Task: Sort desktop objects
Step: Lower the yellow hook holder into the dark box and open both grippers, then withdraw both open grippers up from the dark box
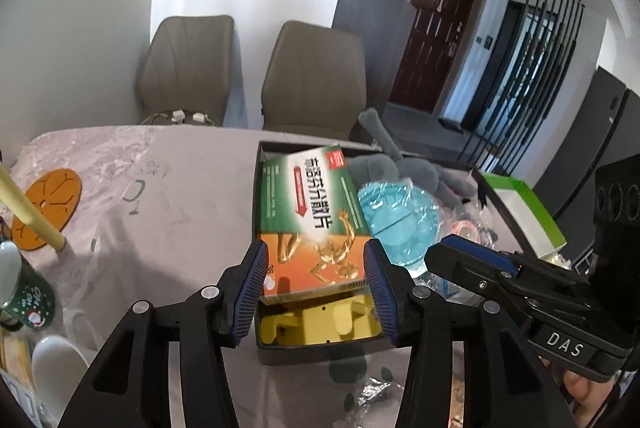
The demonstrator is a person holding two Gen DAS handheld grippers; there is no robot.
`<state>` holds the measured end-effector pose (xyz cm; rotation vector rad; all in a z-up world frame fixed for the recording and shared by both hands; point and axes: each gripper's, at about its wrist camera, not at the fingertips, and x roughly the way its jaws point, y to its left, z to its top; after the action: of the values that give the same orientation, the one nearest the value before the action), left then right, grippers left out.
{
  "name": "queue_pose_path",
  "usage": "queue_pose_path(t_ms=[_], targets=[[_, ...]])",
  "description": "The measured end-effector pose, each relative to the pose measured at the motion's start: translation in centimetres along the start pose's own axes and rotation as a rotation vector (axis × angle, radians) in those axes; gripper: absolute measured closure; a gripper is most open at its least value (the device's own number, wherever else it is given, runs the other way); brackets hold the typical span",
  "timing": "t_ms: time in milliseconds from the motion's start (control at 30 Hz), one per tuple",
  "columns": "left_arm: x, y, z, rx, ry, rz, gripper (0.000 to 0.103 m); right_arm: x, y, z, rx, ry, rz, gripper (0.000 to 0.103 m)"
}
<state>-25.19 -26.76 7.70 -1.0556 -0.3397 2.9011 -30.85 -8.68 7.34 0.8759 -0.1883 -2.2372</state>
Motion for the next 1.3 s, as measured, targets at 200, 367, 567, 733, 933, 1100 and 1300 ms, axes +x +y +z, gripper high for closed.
queue_pose_path(t_ms=[200, 367, 567, 733, 933, 1100, 1300], targets=[[-0.6, -0.1, 0.4, -0.008, -0.022, 0.006, 0.054, -1.0, 0.1, 0.3, 0.004, -0.025, 0.005, 0.074], [-2.0, -0.2, 0.7, -0.023, -0.061, 0.006, 0.054, -2.4, 0.4, 0.6, 0.013, -0.053, 0.018, 0.073], [-4.1, -0.5, 1.0, -0.034, -0.119, 0.008, 0.040, -4.6, 0.5, 0.9, 0.024, -0.099, 0.042, 0.053], [-5.6, -1.1, 1.2, -0.028, -0.157, 0.005, 0.038, -6.5, 0.3, 1.2, 0.038, -0.130, 0.053, 0.026], [-6.9, -1.9, 1.3, -0.018, -0.202, 0.021, 0.003, -7.9, -1.1, 1.5, 0.115, -0.151, 0.086, 0.002], [-7.3, -2.3, 1.3, -0.007, -0.203, 0.049, 0.003, -9.2, -1.1, 1.8, 0.123, -0.163, 0.081, 0.001], [-8.4, -3.1, 1.3, 0.006, -0.226, 0.085, 0.001, -11.0, -1.7, 1.9, 0.143, -0.179, 0.118, 0.000]])
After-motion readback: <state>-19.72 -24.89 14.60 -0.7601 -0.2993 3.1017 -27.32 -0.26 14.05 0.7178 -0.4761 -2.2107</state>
